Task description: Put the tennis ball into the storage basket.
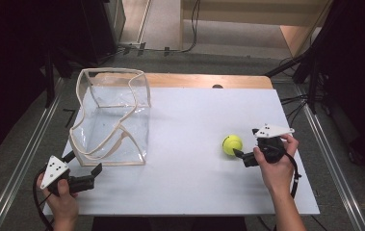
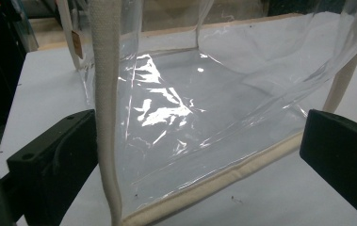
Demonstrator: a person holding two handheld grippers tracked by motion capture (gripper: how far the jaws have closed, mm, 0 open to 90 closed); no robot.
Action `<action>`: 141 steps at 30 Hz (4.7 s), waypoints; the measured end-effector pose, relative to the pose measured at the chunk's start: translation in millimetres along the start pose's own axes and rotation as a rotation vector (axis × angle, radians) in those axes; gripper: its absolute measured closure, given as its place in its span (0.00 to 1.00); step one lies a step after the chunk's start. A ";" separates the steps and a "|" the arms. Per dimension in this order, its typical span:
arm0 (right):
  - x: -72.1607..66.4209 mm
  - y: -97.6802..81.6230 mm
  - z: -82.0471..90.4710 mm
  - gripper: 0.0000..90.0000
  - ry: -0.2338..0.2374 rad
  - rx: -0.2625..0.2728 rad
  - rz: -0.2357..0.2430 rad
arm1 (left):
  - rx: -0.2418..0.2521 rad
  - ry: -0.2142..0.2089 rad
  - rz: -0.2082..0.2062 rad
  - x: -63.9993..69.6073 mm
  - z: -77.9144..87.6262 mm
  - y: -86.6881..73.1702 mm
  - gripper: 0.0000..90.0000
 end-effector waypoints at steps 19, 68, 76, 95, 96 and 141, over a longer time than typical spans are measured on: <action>-1.4 11.1 -29.1 0.00 0.042 -0.156 0.044 | 0.006 -0.007 -0.001 0.0 0.2 0.6 0.00; 0.8 -10.8 -68.3 0.25 0.047 -0.422 0.018 | 0.011 -0.013 0.015 -2.3 0.5 2.2 0.00; -6.8 -1.1 -67.9 0.25 0.077 -0.422 0.037 | 0.012 -0.016 0.017 -1.8 0.3 2.1 0.00; -26.5 29.4 -70.9 0.25 0.139 -0.417 0.090 | 0.015 -0.022 0.016 -1.0 0.2 2.3 0.00; -27.5 31.5 -71.3 0.25 0.140 -0.417 0.095 | 0.015 -0.023 0.014 -1.0 0.3 2.3 0.00; -79.4 92.4 -87.9 0.25 0.273 -0.426 0.239 | 0.011 -0.022 0.013 -0.5 -0.6 1.9 0.00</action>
Point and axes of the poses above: each handheld gripper's, and its own axes: z roughly backward along the jaws, y roughly out of its top, x roughly to its right, the point moved 8 cm from there along -z, roughly forward along the jaws, and after that the axes turned 4 degrees about -z, right-handed, at the moved point
